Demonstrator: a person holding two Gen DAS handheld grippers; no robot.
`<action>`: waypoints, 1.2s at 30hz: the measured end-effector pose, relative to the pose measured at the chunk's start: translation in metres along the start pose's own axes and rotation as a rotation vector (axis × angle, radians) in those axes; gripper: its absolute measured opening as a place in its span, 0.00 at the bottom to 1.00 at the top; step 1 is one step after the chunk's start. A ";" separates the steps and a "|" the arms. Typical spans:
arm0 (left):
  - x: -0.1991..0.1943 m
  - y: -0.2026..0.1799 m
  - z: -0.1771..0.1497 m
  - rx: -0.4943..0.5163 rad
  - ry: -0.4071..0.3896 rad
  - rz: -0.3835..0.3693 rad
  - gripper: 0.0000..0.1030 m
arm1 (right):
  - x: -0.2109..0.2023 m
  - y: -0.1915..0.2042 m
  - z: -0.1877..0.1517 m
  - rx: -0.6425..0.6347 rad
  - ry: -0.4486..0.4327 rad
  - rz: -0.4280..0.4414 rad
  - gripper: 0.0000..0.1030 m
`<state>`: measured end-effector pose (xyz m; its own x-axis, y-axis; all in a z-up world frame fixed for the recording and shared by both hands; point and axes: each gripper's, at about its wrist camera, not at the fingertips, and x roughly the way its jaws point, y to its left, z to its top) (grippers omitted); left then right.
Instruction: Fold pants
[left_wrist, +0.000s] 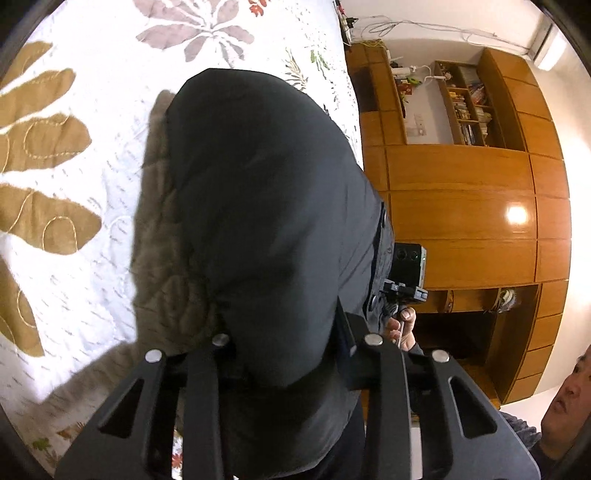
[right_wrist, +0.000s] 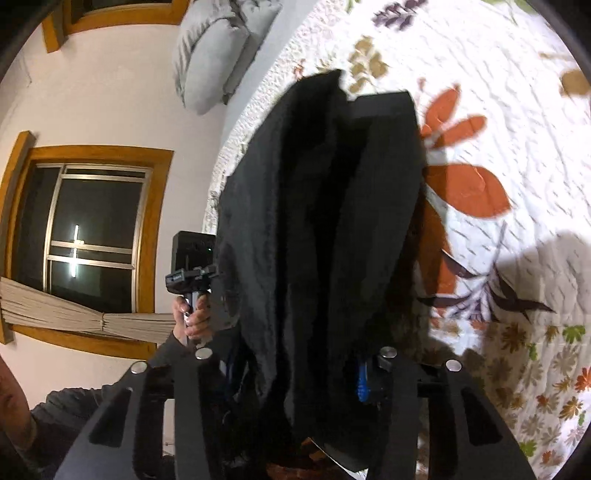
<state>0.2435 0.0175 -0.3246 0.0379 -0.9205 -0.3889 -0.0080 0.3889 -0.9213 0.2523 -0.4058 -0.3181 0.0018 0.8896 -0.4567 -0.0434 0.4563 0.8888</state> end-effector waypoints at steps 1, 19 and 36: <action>0.000 0.001 0.000 0.001 0.001 0.002 0.30 | -0.002 -0.005 -0.001 0.014 0.006 -0.011 0.54; -0.026 -0.018 -0.001 0.051 -0.057 0.054 0.22 | 0.002 0.046 0.014 -0.086 0.002 0.087 0.39; -0.165 -0.006 0.116 0.085 -0.200 0.157 0.23 | 0.113 0.108 0.175 -0.177 0.038 0.083 0.39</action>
<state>0.3531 0.1710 -0.2543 0.2400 -0.8261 -0.5099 0.0545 0.5359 -0.8425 0.4227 -0.2527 -0.2674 -0.0462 0.9212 -0.3862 -0.2165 0.3682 0.9042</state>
